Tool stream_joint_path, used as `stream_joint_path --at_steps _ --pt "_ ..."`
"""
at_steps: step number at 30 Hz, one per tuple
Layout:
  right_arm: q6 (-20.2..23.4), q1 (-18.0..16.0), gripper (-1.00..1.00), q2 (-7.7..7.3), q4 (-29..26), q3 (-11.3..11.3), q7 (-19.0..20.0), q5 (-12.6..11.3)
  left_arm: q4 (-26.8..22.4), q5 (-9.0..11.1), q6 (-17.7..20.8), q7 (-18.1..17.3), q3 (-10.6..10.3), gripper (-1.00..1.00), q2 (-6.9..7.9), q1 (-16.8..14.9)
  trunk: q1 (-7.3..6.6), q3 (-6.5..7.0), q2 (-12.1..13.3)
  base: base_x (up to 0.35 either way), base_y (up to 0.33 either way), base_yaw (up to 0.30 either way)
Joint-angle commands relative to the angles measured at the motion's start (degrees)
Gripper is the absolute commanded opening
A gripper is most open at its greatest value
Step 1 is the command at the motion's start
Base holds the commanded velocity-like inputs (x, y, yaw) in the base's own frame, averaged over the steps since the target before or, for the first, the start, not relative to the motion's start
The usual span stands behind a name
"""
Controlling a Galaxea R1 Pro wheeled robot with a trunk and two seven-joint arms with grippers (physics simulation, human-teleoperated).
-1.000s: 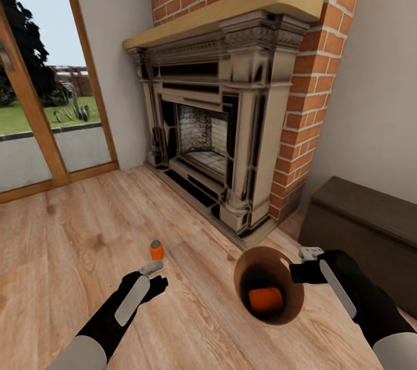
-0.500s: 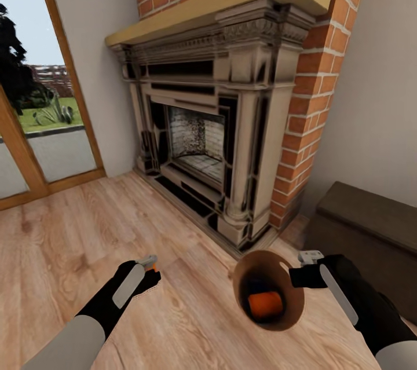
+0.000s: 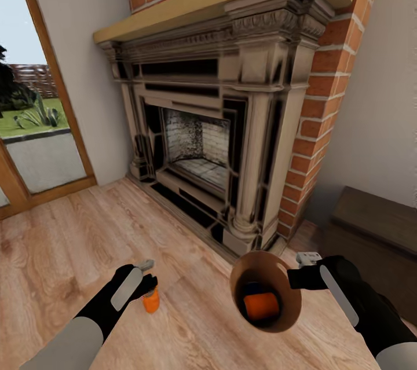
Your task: Put the three can of soda from the living room inside the tash can in the kitchen.
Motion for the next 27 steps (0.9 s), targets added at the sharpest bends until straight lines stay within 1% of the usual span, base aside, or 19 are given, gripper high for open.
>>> stream_joint_path --at_steps 1,4,9,14,17,21,23,25,26,27 --pt "0.02 -0.01 -1.00 0.00 0.01 -0.03 0.20 -0.86 0.03 0.00 -0.03 -0.04 -0.04 1.00 -0.02 0.04 -0.01 0.01 0.00 0.326 0.098 -0.283" --pt "0.02 0.00 -1.00 0.00 0.08 0.02 0.19 -0.86 0.22 -0.04 -0.10 -0.53 -0.07 1.00 -0.02 0.06 -0.01 0.00 0.00 0.335 0.048 -0.287" --pt "0.02 0.04 -1.00 0.00 0.21 0.04 0.21 -0.86 4.83 -0.18 -1.45 -3.88 -0.08 1.00 -0.05 -0.06 -0.01 0.00 0.00 0.342 0.011 -0.290" --pt "0.02 0.06 -1.00 0.00 0.31 0.05 0.17 -0.79 5.79 -0.24 -1.87 -4.52 -0.07 1.00 -0.02 -0.10 -0.01 0.00 0.00 0.339 0.002 -0.291" --pt "0.02 0.05 -1.00 -0.05 0.57 0.00 0.20 -0.82 6.00 -0.24 -1.74 -4.31 0.04 1.00 0.13 0.00 -0.01 0.00 0.00 0.172 0.000 -0.291" --pt "0.02 -0.02 -1.00 -0.08 1.19 -0.09 0.21 -0.80 6.10 0.19 -1.69 -4.71 0.29 1.00 0.89 0.32 -0.01 0.00 0.00 0.045 0.000 -0.291" --pt "0.02 -0.03 -1.00 -0.08 1.37 -0.11 0.20 -0.80 6.12 0.10 -1.22 -4.87 0.45 1.00 1.08 0.32 -0.01 0.00 0.00 0.016 0.000 -0.291" --pt "0.02 -0.03 -1.00 -0.08 1.46 -0.17 0.19 -0.79 6.15 -0.03 -0.56 -4.87 0.53 1.00 1.62 0.11 -0.01 0.00 0.00 0.007 0.000 -0.236" --pt "0.02 -0.02 -1.00 -0.09 1.48 -0.18 0.18 -0.79 6.16 -0.06 -0.32 -4.88 0.55 1.00 2.02 0.07 -0.01 0.00 0.00 0.005 0.000 -0.172" --pt "0.02 0.01 -1.00 -0.09 1.51 -0.19 0.18 -0.78 6.17 0.04 0.16 -4.96 0.62 1.00 3.16 0.02 -0.01 0.00 0.00 0.003 0.000 -0.110"
